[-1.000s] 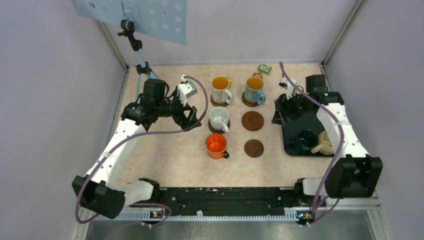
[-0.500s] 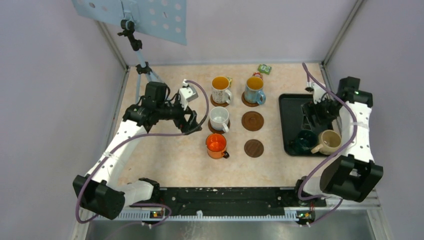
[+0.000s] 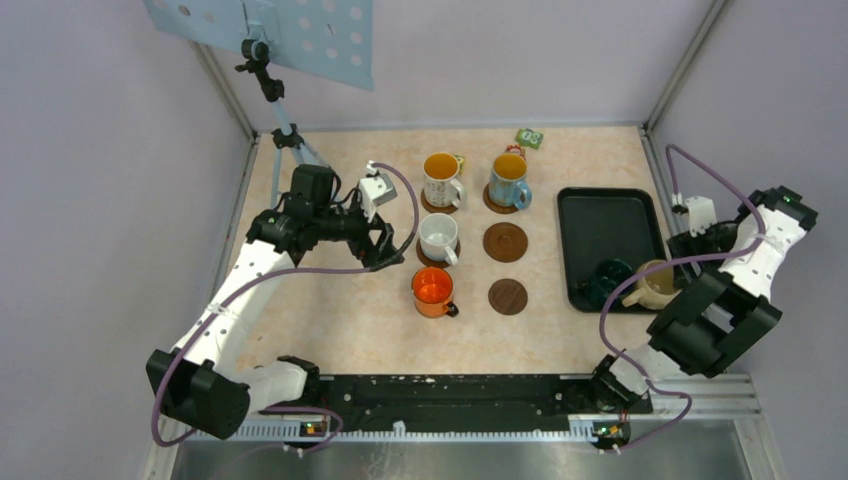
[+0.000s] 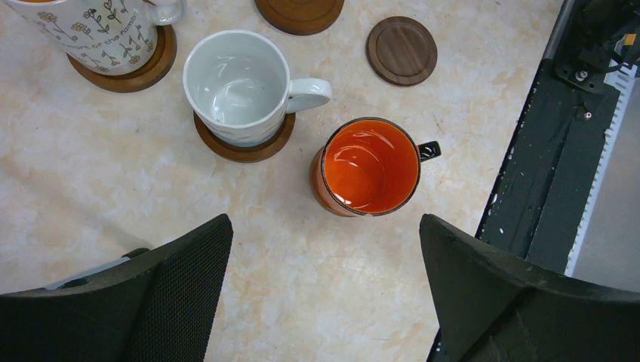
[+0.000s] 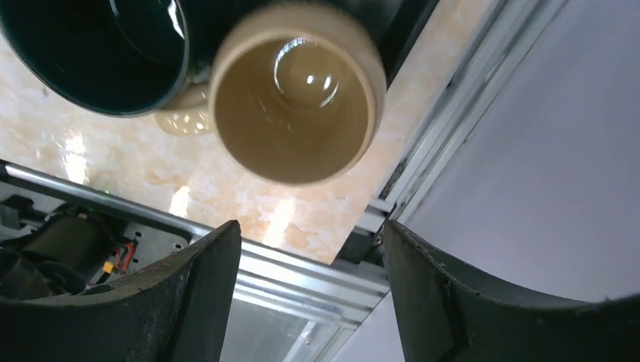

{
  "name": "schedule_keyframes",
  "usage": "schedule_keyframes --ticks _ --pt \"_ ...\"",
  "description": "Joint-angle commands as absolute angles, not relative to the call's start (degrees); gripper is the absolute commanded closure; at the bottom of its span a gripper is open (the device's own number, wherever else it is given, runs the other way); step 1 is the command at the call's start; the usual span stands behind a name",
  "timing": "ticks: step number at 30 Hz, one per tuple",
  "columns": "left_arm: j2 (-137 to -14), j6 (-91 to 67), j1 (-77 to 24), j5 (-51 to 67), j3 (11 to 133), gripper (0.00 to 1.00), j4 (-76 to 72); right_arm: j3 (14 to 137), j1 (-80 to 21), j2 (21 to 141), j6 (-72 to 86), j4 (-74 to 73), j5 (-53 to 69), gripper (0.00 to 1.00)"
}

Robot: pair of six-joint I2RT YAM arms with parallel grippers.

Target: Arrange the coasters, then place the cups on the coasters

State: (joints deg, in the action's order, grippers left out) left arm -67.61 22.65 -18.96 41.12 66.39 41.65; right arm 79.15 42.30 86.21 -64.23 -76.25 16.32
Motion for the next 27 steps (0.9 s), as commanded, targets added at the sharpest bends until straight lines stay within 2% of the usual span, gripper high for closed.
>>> schedule_keyframes --ticks 1,9,17,27 --pt "-67.1 23.5 -18.9 41.8 68.3 0.01 41.2 74.0 44.6 85.3 -69.9 -75.5 13.4 0.32" --pt "-67.6 23.6 -18.9 40.8 68.8 0.01 41.3 66.3 44.6 86.7 -66.2 -67.9 14.0 0.33" --pt "-67.6 23.5 -18.8 39.4 68.7 0.01 41.0 67.7 41.3 91.2 -60.2 -61.2 17.2 0.40" --pt "-68.1 23.4 -18.9 38.0 69.3 0.01 41.2 73.0 34.8 97.2 -51.3 -55.2 21.2 0.42"
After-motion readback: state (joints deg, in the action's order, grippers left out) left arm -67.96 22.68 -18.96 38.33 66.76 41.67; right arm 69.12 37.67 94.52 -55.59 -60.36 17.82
